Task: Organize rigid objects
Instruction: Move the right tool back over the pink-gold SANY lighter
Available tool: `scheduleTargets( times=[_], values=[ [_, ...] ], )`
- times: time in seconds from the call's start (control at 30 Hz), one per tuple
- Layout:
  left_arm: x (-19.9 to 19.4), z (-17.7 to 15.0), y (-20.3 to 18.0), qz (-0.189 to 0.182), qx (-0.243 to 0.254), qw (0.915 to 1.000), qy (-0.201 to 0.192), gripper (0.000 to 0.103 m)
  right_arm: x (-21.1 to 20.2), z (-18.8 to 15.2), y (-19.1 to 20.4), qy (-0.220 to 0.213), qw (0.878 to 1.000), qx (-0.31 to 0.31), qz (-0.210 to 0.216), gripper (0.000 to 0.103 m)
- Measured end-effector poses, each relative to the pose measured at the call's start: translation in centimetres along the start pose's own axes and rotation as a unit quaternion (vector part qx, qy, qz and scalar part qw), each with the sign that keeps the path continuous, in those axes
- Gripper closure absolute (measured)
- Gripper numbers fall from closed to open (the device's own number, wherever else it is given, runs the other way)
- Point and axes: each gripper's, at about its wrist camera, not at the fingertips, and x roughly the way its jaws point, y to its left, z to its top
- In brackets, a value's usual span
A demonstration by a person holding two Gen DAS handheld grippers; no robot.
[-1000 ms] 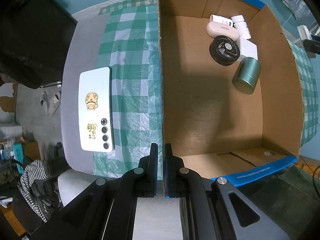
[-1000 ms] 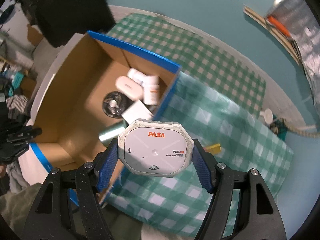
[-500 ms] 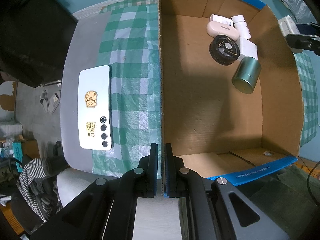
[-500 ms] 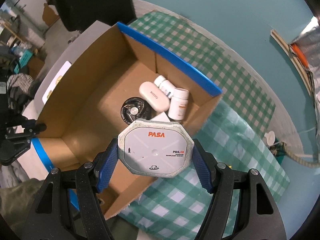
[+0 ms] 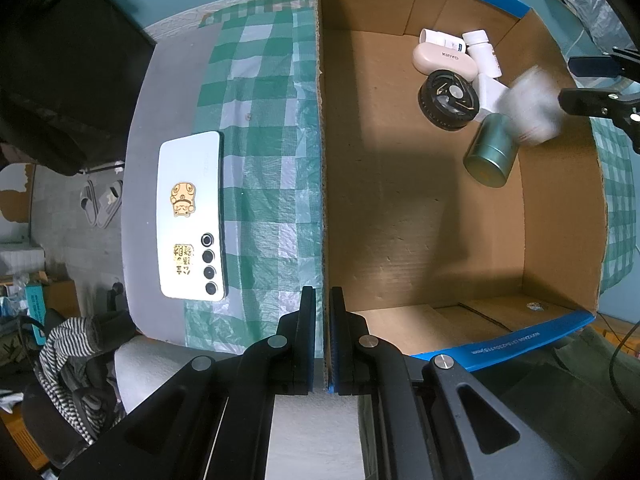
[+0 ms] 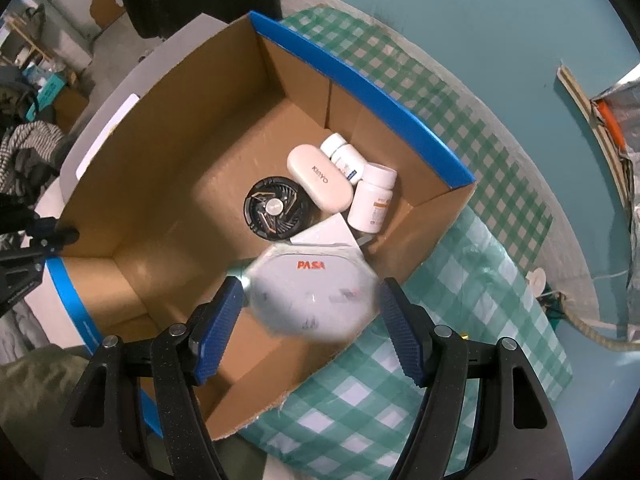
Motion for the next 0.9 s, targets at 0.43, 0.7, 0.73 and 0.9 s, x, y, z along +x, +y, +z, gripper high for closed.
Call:
scheduleTargets(
  times=[0.43, 0.7, 0.73, 0.9],
  values=[
    [0.0, 0.0, 0.0, 0.000, 0.002, 1.0000, 0.000, 0.096, -1.9, -0.6, -1.0, -0.013, 1.000, 0.022, -0.002, 0.032],
    [-0.2, 0.0, 0.1, 0.001, 0.004, 1.0000, 0.000, 0.096, -3.3, -1.5, -2.1, -0.019, 0.999, 0.050, -0.006, 0.032],
    [-0.2, 0.1, 0.1, 0.001, 0.004, 1.0000, 0.000, 0.096, -3.4, -1.6, -2.2, -0.020, 0.998, 0.052, -0.007, 0.032],
    [-0.2, 0.1, 0.1, 0.001, 0.004, 1.0000, 0.000, 0.096, -4.0, -2.1, -3.1, -0.022, 0.997, 0.070, -0.009, 0.032]
  ],
)
